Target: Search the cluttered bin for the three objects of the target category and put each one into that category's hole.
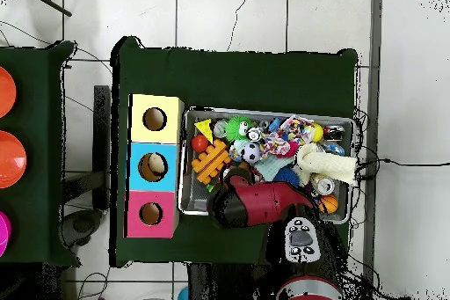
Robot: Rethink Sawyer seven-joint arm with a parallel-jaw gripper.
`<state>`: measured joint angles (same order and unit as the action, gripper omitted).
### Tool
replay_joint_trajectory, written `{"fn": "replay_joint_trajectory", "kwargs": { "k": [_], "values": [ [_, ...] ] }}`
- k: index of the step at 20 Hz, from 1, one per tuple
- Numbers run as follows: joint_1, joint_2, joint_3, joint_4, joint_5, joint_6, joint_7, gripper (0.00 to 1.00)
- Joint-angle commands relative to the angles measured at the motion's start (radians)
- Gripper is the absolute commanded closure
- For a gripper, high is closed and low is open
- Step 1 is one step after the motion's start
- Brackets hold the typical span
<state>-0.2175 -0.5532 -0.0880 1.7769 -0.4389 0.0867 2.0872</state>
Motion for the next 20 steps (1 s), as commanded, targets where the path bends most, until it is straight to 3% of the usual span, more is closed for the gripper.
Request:
{"fn": "replay_joint_trajectory", "kwargs": {
  "k": [1, 20],
  "values": [
    [-0.022, 0.025, 0.058, 0.030, -0.047, -0.025, 0.044, 0.00],
    [0.001, 0.009, 0.032, 0.087, -0.050, -0.068, 0.073, 0.00]
  ]
}}
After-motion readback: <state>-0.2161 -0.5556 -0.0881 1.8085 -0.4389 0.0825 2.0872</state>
